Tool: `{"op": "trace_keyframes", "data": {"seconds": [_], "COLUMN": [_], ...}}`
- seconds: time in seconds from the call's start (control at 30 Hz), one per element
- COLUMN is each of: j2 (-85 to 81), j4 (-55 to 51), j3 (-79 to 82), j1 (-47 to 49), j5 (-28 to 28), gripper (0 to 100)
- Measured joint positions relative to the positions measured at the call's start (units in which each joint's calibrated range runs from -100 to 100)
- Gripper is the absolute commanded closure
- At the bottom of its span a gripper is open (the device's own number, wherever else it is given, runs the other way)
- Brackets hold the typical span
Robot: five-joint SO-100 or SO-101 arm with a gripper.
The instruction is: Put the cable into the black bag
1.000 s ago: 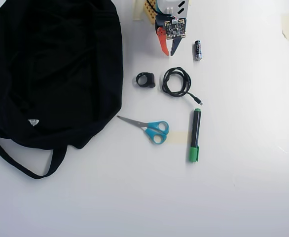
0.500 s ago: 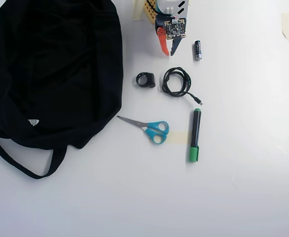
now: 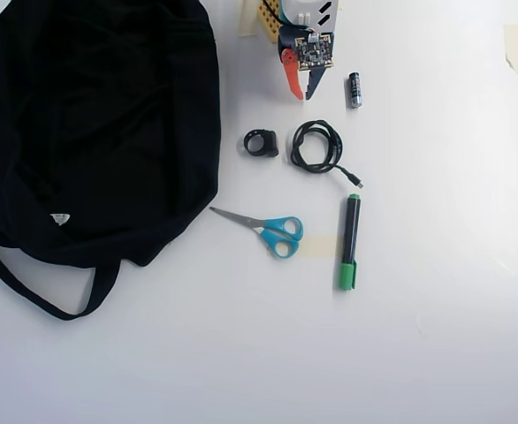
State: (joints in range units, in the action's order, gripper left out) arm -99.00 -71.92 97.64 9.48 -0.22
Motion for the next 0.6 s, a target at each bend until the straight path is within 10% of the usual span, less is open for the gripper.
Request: {"op": "trace_keyframes", "data": {"seconds": [0.6], "j2": [0.00], "j4": [3.26], "j3": [0.31], "j1": [0.00], "j5": [0.00], "gripper": [97]}}
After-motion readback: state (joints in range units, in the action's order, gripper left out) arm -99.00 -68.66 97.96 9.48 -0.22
